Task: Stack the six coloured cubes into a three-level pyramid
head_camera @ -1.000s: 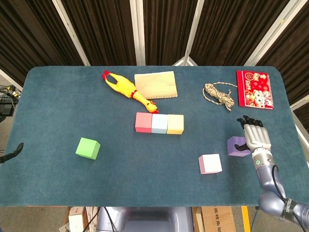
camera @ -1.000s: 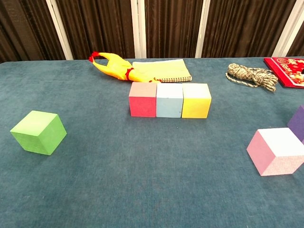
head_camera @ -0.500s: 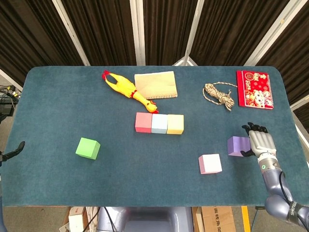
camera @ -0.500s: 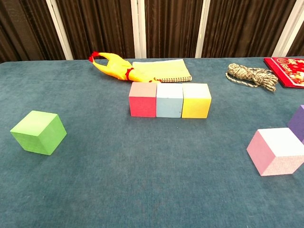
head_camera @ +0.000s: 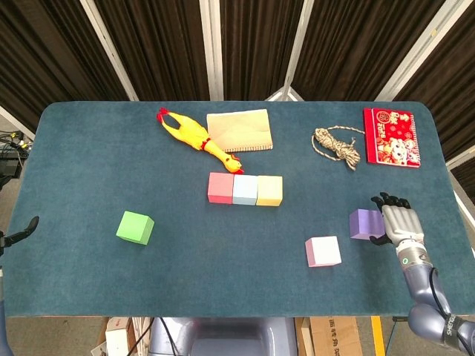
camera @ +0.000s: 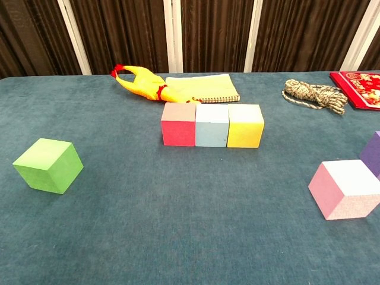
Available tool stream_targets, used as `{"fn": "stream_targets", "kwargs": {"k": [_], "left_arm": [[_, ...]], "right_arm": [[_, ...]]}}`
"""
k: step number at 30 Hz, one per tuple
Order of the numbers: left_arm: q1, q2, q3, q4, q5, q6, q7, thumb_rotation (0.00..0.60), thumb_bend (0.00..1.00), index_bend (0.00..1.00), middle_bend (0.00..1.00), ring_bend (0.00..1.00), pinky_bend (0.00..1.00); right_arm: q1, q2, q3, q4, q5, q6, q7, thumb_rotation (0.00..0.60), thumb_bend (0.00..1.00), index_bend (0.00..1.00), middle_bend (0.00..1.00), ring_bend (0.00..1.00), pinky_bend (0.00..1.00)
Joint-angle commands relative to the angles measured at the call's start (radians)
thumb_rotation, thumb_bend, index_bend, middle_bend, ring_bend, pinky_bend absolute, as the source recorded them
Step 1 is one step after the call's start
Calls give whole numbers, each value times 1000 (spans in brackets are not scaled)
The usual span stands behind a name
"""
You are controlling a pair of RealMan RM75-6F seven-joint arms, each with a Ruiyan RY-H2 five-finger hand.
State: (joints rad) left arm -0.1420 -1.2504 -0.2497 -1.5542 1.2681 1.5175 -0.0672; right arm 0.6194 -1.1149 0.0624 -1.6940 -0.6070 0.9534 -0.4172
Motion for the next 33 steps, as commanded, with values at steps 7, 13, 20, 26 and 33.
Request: {"fn": "stream_targets", "kwargs": {"k": [7,13,20,26,33], "left_arm": [[-1,-5,1,4,1,1,5,600,281,149,0,0,0],[-1,-7,-1,4,-1,3,7,600,281,149,0,0,0],[-2,-16,-4,1,-11,1,15,600,281,153,0,0,0],[-2,-17,-10,-3,-21,2,15,600,281,157,0,0,0],[-1,-20,-14,-7,-34,-3,16,600,281,160,0,0,0]], "right_arm": [[4,-17,-6,28,12,-19,-4,600,276,142,52,32,0],[3,-37,-4,53,12,-26,5,600,275,142,69,32,0],[6,-59,9,75,9,-25,16,600,275,143,143,32,0],[15,-72,5,91,20,-41,3,600,276,173,171,32,0],[17,-84,4,112,29,-51,5,600,275,202,206,43,0]]}}
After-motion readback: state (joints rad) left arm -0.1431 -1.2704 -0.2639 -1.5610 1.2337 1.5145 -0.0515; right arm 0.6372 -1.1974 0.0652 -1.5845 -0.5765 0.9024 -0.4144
